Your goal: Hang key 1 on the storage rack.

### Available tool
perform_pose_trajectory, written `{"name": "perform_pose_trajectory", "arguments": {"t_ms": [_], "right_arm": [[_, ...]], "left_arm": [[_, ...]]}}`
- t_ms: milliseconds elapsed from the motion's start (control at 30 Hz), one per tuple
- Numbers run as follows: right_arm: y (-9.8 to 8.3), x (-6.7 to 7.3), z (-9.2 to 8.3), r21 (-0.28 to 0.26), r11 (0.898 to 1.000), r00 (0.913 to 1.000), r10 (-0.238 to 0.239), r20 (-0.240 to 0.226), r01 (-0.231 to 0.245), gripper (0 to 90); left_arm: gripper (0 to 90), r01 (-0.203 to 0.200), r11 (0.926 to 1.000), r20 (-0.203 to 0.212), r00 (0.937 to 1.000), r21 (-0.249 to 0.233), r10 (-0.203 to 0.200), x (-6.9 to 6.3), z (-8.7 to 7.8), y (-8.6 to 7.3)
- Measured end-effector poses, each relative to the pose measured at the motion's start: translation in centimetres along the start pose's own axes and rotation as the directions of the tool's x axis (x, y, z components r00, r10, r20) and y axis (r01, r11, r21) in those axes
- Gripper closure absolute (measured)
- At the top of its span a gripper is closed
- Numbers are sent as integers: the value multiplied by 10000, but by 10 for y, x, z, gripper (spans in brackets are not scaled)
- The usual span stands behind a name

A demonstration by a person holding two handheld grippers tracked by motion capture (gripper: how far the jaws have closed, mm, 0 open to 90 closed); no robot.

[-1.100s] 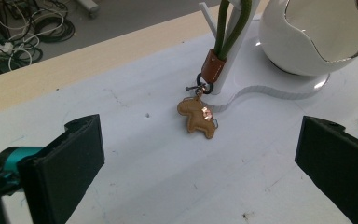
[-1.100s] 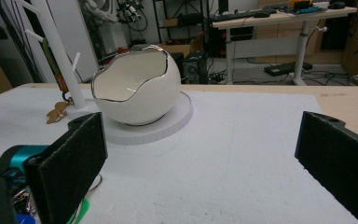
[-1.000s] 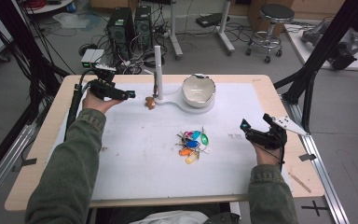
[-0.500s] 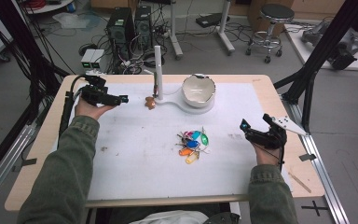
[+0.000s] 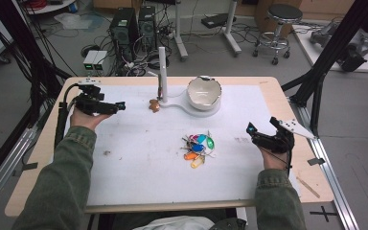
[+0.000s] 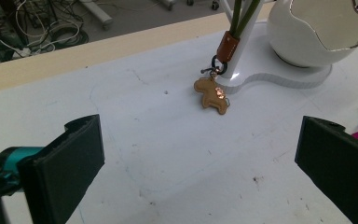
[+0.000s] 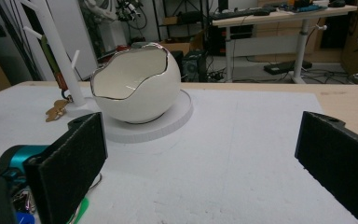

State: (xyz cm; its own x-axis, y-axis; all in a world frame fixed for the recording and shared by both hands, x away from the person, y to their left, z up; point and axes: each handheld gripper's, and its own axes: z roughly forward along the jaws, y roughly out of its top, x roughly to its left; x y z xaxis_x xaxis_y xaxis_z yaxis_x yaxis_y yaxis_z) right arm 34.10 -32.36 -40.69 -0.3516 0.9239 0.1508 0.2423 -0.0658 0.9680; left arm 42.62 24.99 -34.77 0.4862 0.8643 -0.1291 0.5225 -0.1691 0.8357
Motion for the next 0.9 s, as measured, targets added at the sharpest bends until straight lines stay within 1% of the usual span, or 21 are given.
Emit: {"name": "perform_pose_trajectory", "arguments": {"t_ms": [100, 200, 367, 600, 900], "right_arm": [[0, 0, 0, 4, 10000, 10000, -21, -4, 21, 12], [0, 1, 0, 28, 10000, 10000, 13, 5, -13, 12], [0, 1, 0, 46, 10000, 10000, -5, -2, 5, 12], [0, 1, 0, 80, 10000, 10000, -15, -2, 15, 12], [-1, 1, 1, 93, 9999, 10000, -61, -1, 61, 12]], "left_arm": [[17, -16, 10000, -10, 10000, -43, 15, 1, -3, -4], [17, 72, 9999, -40, 10000, -137, -72, 1, -5, -8], [16, 102, 9997, -3, 9999, -202, -102, 1, -7, -13], [16, 198, 9996, -61, 9998, -197, -199, 2, -11, -24], [16, 340, 9991, -34, 9994, -259, -341, 3, -17, -37]]}}
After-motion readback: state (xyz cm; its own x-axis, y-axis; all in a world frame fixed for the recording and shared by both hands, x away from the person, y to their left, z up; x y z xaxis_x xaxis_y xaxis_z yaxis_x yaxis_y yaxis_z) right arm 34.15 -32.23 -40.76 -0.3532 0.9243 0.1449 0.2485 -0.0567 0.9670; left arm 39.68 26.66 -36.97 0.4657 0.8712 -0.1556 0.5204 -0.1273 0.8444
